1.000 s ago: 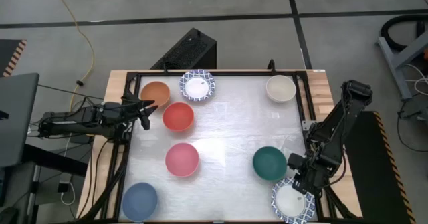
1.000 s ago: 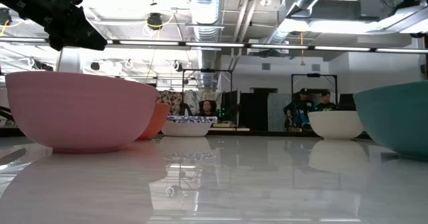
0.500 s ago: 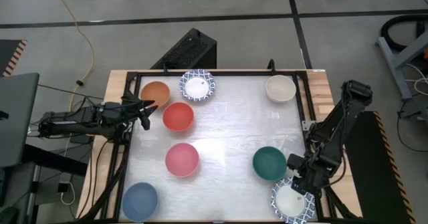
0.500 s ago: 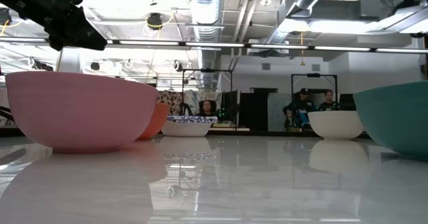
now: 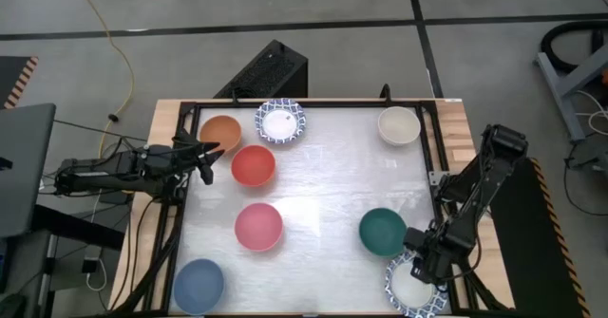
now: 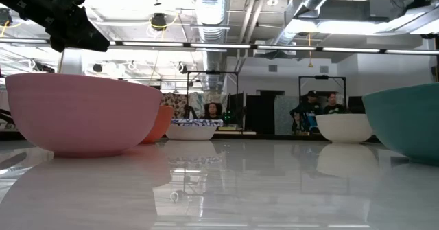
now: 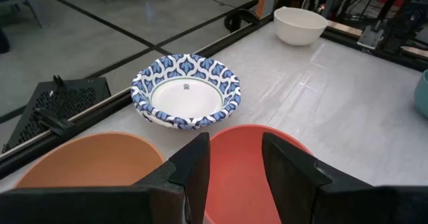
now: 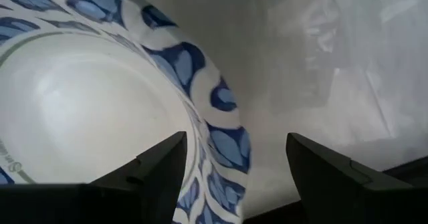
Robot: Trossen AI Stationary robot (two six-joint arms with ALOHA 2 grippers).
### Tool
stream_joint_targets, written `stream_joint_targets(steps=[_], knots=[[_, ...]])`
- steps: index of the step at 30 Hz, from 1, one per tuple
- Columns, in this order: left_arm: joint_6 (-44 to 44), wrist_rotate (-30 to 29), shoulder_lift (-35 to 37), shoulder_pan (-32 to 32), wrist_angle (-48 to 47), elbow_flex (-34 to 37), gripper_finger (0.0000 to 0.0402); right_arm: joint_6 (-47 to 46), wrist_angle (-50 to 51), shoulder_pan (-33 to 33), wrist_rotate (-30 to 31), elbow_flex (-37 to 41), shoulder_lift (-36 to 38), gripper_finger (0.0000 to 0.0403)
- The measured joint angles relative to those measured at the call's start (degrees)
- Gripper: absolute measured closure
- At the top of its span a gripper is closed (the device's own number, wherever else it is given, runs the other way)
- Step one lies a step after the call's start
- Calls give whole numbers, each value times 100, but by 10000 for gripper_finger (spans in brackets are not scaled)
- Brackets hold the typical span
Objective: Nest bowls inside each other
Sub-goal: Stack the white pattern bowl onto the stack of bowls
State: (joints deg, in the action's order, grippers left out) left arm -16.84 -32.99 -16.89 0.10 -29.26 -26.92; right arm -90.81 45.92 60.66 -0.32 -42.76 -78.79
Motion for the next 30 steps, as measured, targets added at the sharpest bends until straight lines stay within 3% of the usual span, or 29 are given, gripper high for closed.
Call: stream_joint_targets(steps=[11,24,30], knots=[[-15,0,0,-2,0,0,275,-20,-105,-45,-207,0,-213,156],[-15,2,-2,-2,1,0,275,-22,-226,-152,-584,-8,-290,323],[-15,2,-2,0,0,0,275,-18,-460,-157,-642,-9,-287,376]])
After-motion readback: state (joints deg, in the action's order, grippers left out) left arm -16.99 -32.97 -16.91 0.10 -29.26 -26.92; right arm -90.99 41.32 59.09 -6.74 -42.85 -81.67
